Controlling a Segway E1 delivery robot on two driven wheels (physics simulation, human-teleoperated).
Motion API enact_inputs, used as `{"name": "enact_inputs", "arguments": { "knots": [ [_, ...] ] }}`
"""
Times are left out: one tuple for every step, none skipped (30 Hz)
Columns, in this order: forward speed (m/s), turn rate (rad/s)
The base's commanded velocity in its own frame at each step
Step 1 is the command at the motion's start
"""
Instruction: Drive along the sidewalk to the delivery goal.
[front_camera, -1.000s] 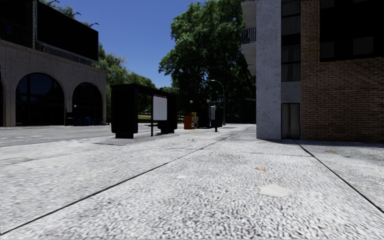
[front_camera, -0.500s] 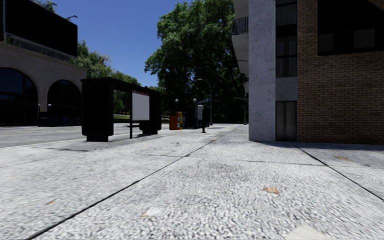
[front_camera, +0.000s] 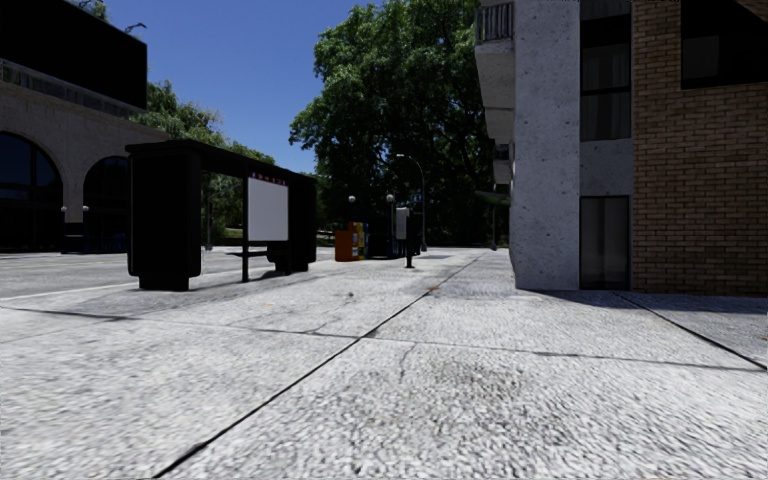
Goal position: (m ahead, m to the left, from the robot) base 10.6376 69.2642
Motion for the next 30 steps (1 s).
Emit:
{"name": "enact_inputs", "arguments": {
  "knots": [
    [2.00, 0.00],
    [2.00, 0.00],
    [2.00, 0.00],
    [2.00, 0.00],
    [2.00, 0.00],
    [2.00, 0.00],
    [2.00, 0.00],
    [2.00, 0.00],
    [2.00, 0.00],
    [2.00, 0.00],
    [2.00, 0.00],
    [2.00, 0.00],
    [2.00, 0.00],
    [2.00, 0.00],
    [2.00, 0.00],
    [2.00, 0.00],
    [2.00, 0.00],
    [2.00, 0.00],
    [2.00, 0.00],
    [2.00, 0.00],
    [2.00, 0.00],
    [2.00, 0.00],
    [2.00, 0.00],
    [2.00, -0.13],
    [2.00, -0.13],
    [2.00, -0.18],
    [2.00, -0.22],
    [2.00, -0.22],
    [2.00, -0.33],
    [2.00, -0.49]
  ]
}}
